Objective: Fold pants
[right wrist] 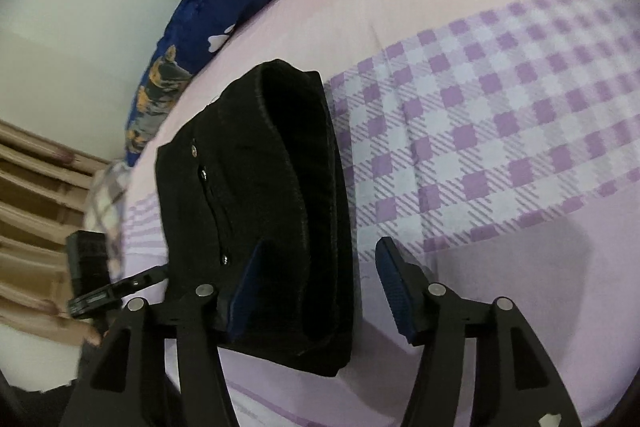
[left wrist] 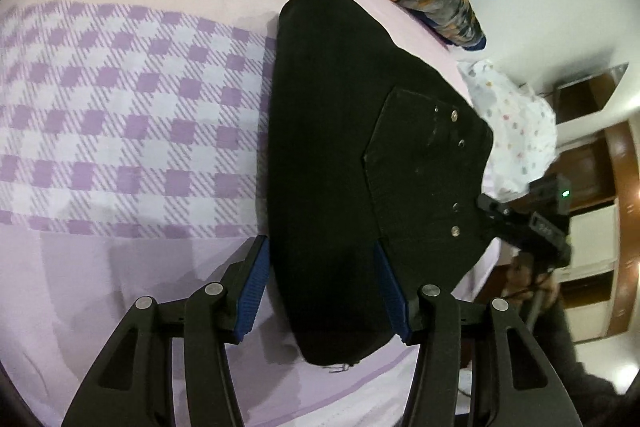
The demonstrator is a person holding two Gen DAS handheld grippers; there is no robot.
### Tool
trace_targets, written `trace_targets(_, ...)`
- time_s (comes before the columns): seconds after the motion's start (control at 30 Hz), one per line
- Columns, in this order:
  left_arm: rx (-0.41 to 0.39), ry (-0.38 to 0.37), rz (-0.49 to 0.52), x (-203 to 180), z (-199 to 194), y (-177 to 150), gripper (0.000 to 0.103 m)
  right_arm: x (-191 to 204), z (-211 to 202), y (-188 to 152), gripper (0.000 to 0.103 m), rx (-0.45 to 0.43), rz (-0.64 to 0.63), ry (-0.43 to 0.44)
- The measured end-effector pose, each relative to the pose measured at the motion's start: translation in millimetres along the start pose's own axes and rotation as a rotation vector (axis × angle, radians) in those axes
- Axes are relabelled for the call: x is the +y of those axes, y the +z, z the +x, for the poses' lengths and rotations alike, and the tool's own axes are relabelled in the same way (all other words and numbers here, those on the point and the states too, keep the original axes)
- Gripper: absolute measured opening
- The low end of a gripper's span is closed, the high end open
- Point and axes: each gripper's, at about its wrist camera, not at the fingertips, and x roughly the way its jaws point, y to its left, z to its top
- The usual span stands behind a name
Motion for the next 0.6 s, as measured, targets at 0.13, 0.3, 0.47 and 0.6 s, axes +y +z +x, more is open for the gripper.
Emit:
trace_targets(0.13, 0.019, -0.068, -0.035, 7, 2, 8, 0.054, -9, 3, 7, 0.056, 0.021, 0.008, 0.089)
trace_targets(0.3, 0.041, -0.125, -0.051, 12, 4, 17, 0.054, -9, 18, 14, 0.057, 0.079, -0.018, 0.191)
trace_targets(0.47, 0.045, -0.186, -0.066, 15, 11, 28, 0.054, -9, 31, 27, 0.056, 0.117, -0.019, 0.244)
trace_targets(0.6, 0.042, -0.218, -0.073, 14, 17, 36, 0.054, -1, 41, 32, 0.055, 0.118, -0.037, 0.245)
